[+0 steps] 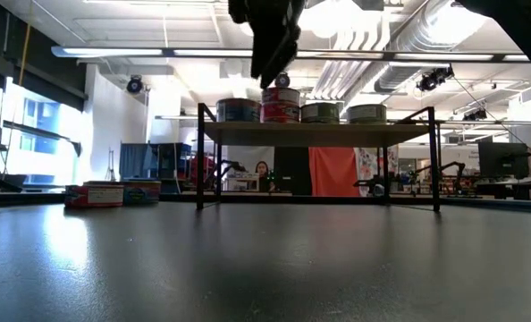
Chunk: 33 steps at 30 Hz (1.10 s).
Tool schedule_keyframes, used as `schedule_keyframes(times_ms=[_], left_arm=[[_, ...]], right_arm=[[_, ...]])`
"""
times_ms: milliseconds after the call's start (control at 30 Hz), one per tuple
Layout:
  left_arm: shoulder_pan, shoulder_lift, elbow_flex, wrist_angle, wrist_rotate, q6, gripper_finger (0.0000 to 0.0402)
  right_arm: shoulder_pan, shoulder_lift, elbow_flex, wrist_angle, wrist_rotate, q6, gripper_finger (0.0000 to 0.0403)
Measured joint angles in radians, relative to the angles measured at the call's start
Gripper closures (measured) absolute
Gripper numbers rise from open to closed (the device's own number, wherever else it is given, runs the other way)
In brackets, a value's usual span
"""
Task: Stack canned seafood by type on shelf
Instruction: Put the blue-pink tuna can on the shelf
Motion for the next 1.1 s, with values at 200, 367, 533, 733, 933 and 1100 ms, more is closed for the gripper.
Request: schedule_keyframes(times_ms=[200,367,533,733,933,1100], left_arm=[[0.031,0.028,0.000,-0.002,0.000,-0.059,0.0401],[0.106,0.055,0.000,-0.006,-0.032,-0.174,0.0402],[0.179,0.082,0.000,-0.082,-0.020,-0.240,0.0402],[0.223,0.109,0.000,-0.205,0.011,-0.308,0.0402],[0.249,0.126,0.000,-0.226,0.013,-0.308,0.0401],[0.264,0.131,0.000,-0.230,0.014,-0.290,0.0401]], right_arm=[[0.000,0.001,0.002,0.053,-0.023,-0.086,0.0079],[-0.012,0.001,0.002,0.074,0.032,-0.028,0.0124],[-0.016,0.009,0.002,0.033,0.084,0.049,0.0292],[-0.029,0.022,0.000,0.046,0.223,0.124,0.0388],[-0.089,0.045,0.000,0.074,0.104,0.145,0.0401],[-0.096,0.048,0.000,0.113,0.095,0.153,0.0402]])
